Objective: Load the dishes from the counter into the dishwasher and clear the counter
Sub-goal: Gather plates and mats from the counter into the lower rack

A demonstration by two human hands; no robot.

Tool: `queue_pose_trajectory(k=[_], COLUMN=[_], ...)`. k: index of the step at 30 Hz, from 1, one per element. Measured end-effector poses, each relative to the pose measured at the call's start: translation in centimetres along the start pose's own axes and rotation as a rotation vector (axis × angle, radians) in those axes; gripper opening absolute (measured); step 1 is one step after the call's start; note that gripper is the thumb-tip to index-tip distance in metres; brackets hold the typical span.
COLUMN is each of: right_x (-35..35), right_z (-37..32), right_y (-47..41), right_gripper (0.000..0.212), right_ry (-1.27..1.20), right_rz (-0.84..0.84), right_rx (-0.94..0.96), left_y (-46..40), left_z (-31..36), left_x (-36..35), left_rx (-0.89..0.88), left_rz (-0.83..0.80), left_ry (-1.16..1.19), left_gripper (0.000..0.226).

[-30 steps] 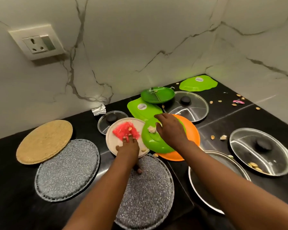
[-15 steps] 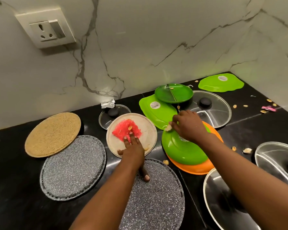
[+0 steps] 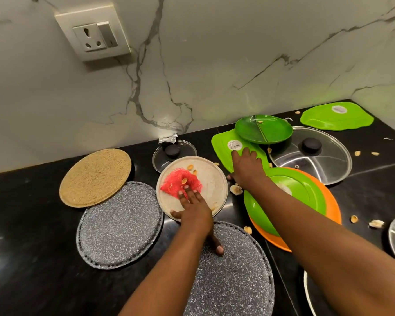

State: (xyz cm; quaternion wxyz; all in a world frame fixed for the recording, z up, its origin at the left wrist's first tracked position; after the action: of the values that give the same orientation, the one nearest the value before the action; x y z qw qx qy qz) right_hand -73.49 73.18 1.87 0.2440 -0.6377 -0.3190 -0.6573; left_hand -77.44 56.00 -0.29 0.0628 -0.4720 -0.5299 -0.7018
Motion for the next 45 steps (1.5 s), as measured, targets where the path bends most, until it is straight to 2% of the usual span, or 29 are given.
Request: queue_pose_trajectory(k=[3, 7, 15, 18, 24, 26, 27, 30, 36, 39, 41, 43, 45], right_x=[-0.2, -0.8, -0.4, -0.1, 0.1, 0.2, 0.0, -1.0, -0.5, 0.0, 1.4, 3.1, 4.6], right_z=[0.8, 1.7, 0.9, 0.7, 2.8, 3.7, 4.1, 4.3, 3.5, 2.2, 0.9, 0.5, 1.3], right_y=[-0.6, -1.4, -2.1, -2.6, -4.2, -4.7, -4.9, -5.4, -5.2, -5.0, -5.0, -4.9, -4.8], right_gripper=[0.077, 0.081, 0.098, 0.09, 0.046, 0.053, 0.064, 0.095, 0.097, 0.085, 0.064, 0.05, 0.044], right_ry=[-0.009, -0.105, 0.099, 0.137, 0.121, -0.032, -0.1, -0.069, 0.181, 0.271, 0.293, 0.239, 0.126], right_rz=[-0.041, -0.143, -0.117, -0.095, 0.073, 0.069, 0.026, -0.143, -0.128, -0.097, 0.042, 0.171, 0.217], right_rx=[-0.033, -0.047, 0.094, 0.114, 0.161, 0.103, 0.058, 0.03, 0.168, 0.172, 0.203, 0.195, 0.138], left_y=[-0.4, -0.9, -0.7, -0.8, -1.2, -1.3, -1.3, -1.4, -2.0, -2.0, -1.9, -1.9, -2.0], left_z=[0.1, 0.2, 0.3, 0.3, 0.4, 0.4, 0.4, 0.5, 0.3, 0.4, 0.5, 0.5, 0.4], left_x=[0.0, 0.2, 0.2, 0.2, 0.1, 0.2, 0.2, 0.3, 0.0, 0.0, 0.1, 0.1, 0.0], left_rx=[0.009, 0.016, -0.003, -0.001, 0.009, 0.017, 0.02, 0.02, 0.03, 0.028, 0.03, 0.022, 0.021], left_rz=[-0.012, -0.067, -0.105, -0.104, -0.095, -0.103, -0.109, -0.117, -0.12, -0.121, -0.127, -0.136, -0.135], left_ry=[0.0, 0.0, -0.025, -0.012, -0.019, -0.022, -0.023, -0.026, -0.03, -0.026, -0.022, -0.028, -0.025], left_gripper=[0.116, 0.131, 0.144, 0.136, 0.127, 0.127, 0.128, 0.13, 0.14, 0.144, 0.143, 0.144, 0.143])
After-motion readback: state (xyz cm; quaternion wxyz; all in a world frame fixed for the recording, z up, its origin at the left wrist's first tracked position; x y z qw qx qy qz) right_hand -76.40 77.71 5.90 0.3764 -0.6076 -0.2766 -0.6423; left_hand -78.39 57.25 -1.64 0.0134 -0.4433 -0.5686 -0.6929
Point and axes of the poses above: each hand's wrist, its own y-axis away from the middle knuckle, its own x-axis out of the back of the hand, z = x × y, the point moved 4 cm from there along -y, towards the middle knuckle, and after that the axes turned 2 degrees about x, right-handed, at the moved point
